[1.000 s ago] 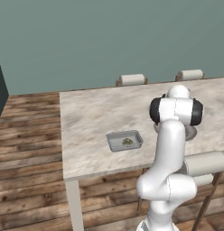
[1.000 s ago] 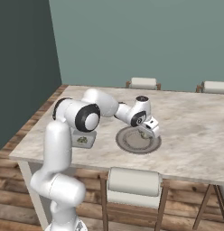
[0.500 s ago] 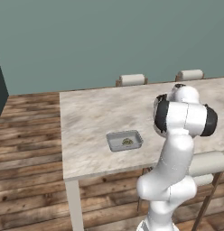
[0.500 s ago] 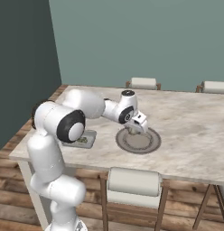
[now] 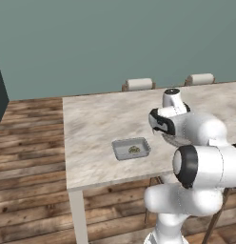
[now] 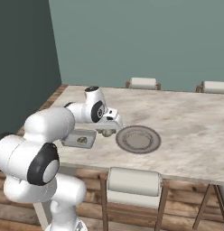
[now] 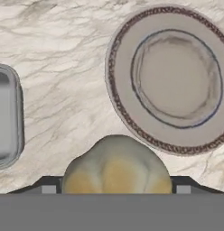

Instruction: Place two dumplings into each of the tupperware containers and then place the containers in the fridge.

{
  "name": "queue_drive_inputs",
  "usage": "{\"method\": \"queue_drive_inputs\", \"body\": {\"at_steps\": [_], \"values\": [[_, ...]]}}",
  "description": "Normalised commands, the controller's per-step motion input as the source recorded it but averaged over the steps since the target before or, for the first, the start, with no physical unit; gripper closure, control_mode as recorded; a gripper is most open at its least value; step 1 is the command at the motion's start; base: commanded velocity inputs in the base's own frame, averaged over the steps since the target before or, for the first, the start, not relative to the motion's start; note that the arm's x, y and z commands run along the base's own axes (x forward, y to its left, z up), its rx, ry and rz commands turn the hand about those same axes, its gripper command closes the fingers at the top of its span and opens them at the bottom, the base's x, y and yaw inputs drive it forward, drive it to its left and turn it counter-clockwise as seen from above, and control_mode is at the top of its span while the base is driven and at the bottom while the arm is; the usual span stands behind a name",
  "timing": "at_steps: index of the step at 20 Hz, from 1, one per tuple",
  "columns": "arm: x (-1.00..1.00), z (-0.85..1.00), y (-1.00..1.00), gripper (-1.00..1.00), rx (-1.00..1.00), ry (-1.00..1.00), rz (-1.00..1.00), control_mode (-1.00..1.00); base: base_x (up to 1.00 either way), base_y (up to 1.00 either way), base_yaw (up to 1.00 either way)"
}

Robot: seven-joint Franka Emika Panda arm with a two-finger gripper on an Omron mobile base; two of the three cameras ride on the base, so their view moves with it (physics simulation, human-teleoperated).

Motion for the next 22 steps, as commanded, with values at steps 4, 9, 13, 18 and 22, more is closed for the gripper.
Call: {"method": "queue_drive_inputs", "body": {"at_steps": [4, 9, 13, 18, 22], "values": [[-0.62, 0.51, 0.99, 1.00, -0.03, 0.17, 0.34, -1.00, 0.00, 0.00, 0.00], [-0.02, 0.62, 0.78, 1.00, 0.00, 0.33, 0.31, -1.00, 0.00, 0.00, 0.00], [0.38, 0.19, 0.31, 1.00, 0.00, 0.19, 0.21, -1.00, 0.00, 0.00, 0.00], [0.88, -0.27, 0.11, 1.00, 0.13, 0.00, 0.08, -1.00, 0.00, 0.00, 0.00], [0.54, -0.61, 0.31, 1.00, 0.11, -0.01, 0.03, -1.00, 0.00, 0.00, 0.00]]}}
